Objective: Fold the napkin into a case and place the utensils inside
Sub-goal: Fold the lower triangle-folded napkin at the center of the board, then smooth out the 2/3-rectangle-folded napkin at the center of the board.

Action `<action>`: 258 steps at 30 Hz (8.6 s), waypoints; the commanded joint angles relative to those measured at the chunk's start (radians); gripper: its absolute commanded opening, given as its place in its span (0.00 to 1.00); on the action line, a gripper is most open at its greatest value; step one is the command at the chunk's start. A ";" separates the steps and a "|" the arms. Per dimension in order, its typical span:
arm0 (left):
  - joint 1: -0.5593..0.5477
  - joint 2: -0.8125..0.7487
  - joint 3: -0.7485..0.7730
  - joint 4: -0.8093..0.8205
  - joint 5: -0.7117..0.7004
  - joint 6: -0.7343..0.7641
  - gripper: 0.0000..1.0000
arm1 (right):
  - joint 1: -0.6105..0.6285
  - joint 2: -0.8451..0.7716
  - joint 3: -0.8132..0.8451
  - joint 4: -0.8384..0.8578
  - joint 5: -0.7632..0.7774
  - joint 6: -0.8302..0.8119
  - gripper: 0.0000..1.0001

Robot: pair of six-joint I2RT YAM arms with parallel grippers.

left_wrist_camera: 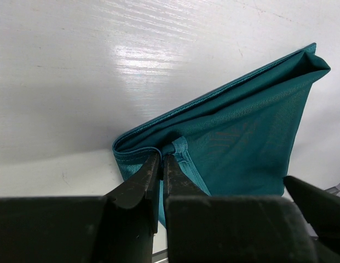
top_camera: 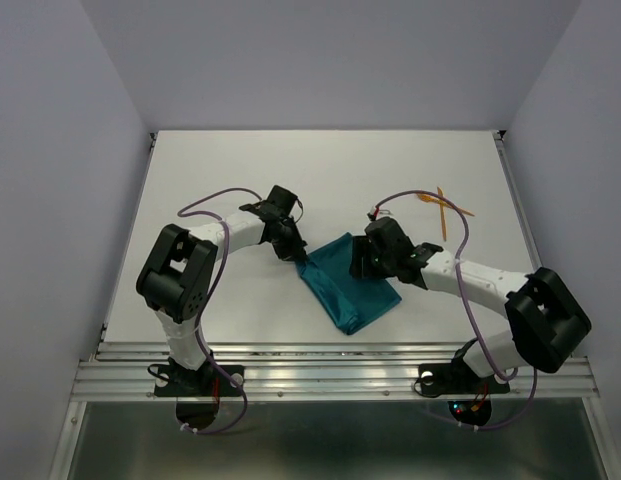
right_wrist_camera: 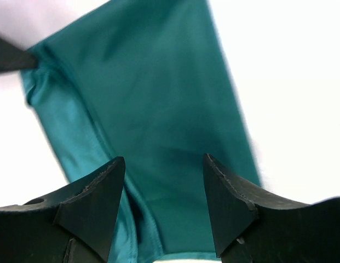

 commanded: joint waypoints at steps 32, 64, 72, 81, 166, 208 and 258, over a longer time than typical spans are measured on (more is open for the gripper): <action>-0.031 -0.003 0.088 -0.022 -0.004 0.010 0.00 | -0.104 0.237 0.115 0.011 -0.030 -0.136 0.11; -0.032 0.043 0.121 0.010 -0.038 -0.066 0.00 | -0.104 0.234 0.077 0.022 -0.056 -0.119 0.11; -0.023 0.027 0.098 0.027 -0.041 -0.098 0.00 | -0.104 0.230 0.076 0.025 -0.061 -0.119 0.11; -0.014 0.028 0.104 0.036 -0.036 -0.123 0.00 | -0.104 0.226 0.065 0.027 -0.066 -0.113 0.11; 0.003 -0.049 0.136 0.018 -0.085 0.044 0.54 | 0.098 0.252 0.010 0.076 -0.179 0.051 0.05; 0.006 0.086 0.125 0.114 -0.001 0.171 0.00 | 0.098 0.249 0.023 0.059 -0.156 0.054 0.05; 0.006 0.158 0.052 0.196 0.011 0.136 0.00 | 0.209 0.206 0.122 0.076 -0.247 0.037 0.14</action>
